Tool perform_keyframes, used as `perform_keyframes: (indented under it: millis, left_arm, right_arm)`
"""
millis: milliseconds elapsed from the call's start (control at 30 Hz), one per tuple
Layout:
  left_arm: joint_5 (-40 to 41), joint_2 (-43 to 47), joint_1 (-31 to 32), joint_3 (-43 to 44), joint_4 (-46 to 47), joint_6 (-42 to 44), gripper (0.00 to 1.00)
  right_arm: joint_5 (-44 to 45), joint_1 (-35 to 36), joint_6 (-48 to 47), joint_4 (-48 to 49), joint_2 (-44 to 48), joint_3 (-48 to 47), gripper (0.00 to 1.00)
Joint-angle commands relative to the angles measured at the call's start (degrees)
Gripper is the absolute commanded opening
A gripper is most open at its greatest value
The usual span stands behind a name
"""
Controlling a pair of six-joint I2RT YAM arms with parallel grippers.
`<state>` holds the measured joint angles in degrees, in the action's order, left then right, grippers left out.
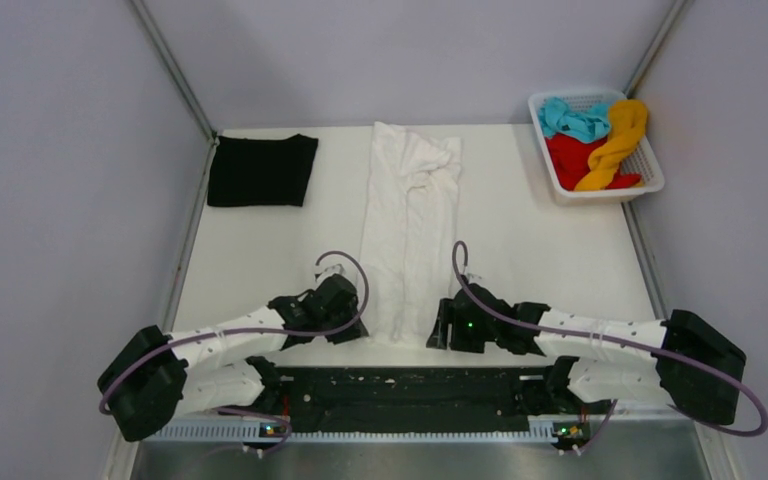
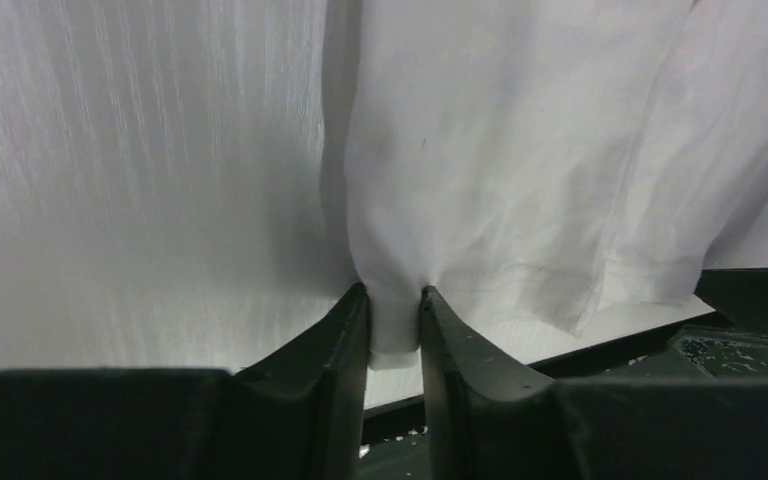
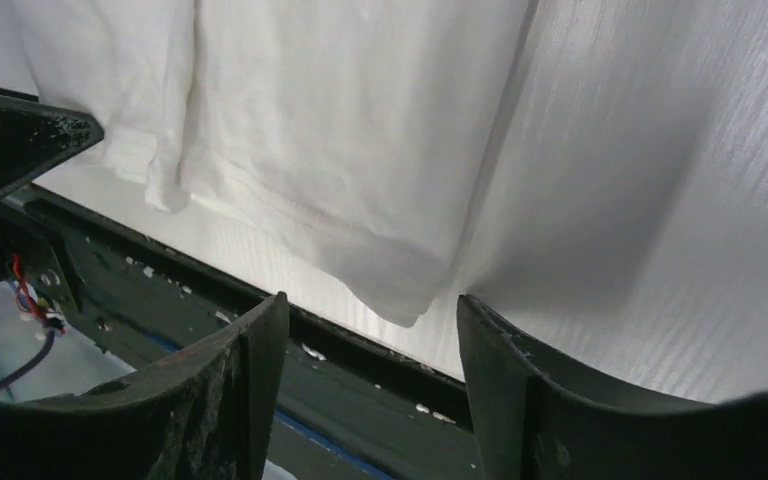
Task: Fold and stack the t-shirts
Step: Grab the bottom of the folded rectangular tshirt with both arms, then fold the folded rectangular tshirt in 1/3 of the way
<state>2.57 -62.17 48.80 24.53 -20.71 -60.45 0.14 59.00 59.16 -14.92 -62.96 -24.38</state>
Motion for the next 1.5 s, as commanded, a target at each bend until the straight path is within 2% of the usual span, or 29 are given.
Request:
perform_keyframes:
  millis: [0,67,100,167,200,233,300,400,533,633,733,833,900,1033,1133,1467]
  left_arm:
    - [-0.17,-3.80,-0.08,-0.80,1.92,-0.65,0.23]
    - [0.89,-5.50,-0.08,-0.69,2.17,-1.12,0.12]
    - [0.94,-6.16,-0.16,-0.38,1.93,-1.14,0.01]
    - [0.67,-7.01,-0.18,0.42,1.13,-1.06,0.00]
    - [0.42,-6.71,-0.15,0.64,0.60,-0.99,0.00]
    - [0.12,-5.86,-0.11,0.64,0.06,-0.99,0.00]
    - [-1.87,-2.65,0.05,-0.84,-0.51,-0.99,0.00]
    - [-7.00,5.56,0.69,-5.61,-0.01,-2.46,0.00]
    - [-11.94,14.67,1.04,-9.64,1.30,-3.62,0.00]
    - [-9.69,17.99,1.04,-6.88,1.29,-1.86,0.00]
    - [-2.35,17.43,0.79,-1.69,2.12,1.05,0.00]
    - [2.42,12.96,-1.20,6.35,-0.11,5.53,0.00]
    - [3.05,8.74,-4.05,11.16,-0.33,8.46,0.00]
    - [-4.88,-3.04,-11.96,19.67,2.83,14.18,0.00]
    - [-6.32,-12.65,-16.97,27.30,2.88,17.20,0.00]
    - [-13.14,-37.28,-25.25,50.24,-0.17,23.98,0.00]
  right_arm:
    - [4.04,1.01,3.74,4.49,-3.86,0.17,0.59]
    - [4.62,1.05,3.95,5.14,-5.40,0.22,0.50]
    - [5.14,1.07,4.26,5.04,-5.98,0.24,0.42]
    - [4.78,1.14,4.37,5.08,-6.42,0.35,0.19]
    - [4.21,1.26,4.30,4.77,-6.14,0.35,0.12]
    - [3.85,1.58,4.22,4.12,-5.61,0.33,0.05]
    - [3.50,2.80,4.28,1.57,-3.17,0.37,0.01]
    - [1.36,4.72,4.33,-0.48,1.62,1.69,0.00]
    - [-1.88,5.45,5.75,1.75,9.06,4.87,0.00]
    - [0.43,5.48,4.52,0.05,12.55,3.78,0.00]
    - [6.90,4.98,0.51,-3.42,13.25,-0.92,0.00]
    - [11.94,2.24,-4.84,-4.22,11.08,-5.79,0.00]
    - [10.68,-2.40,-8.73,-2.97,8.45,-8.40,0.00]
    - [7.76,-11.18,-16.75,4.96,2.57,-12.62,0.00]
    - [7.84,-16.53,-20.94,8.77,-2.86,-16.26,0.00]
    - [0.51,-29.32,-27.02,18.99,-20.79,-27.20,0.00]
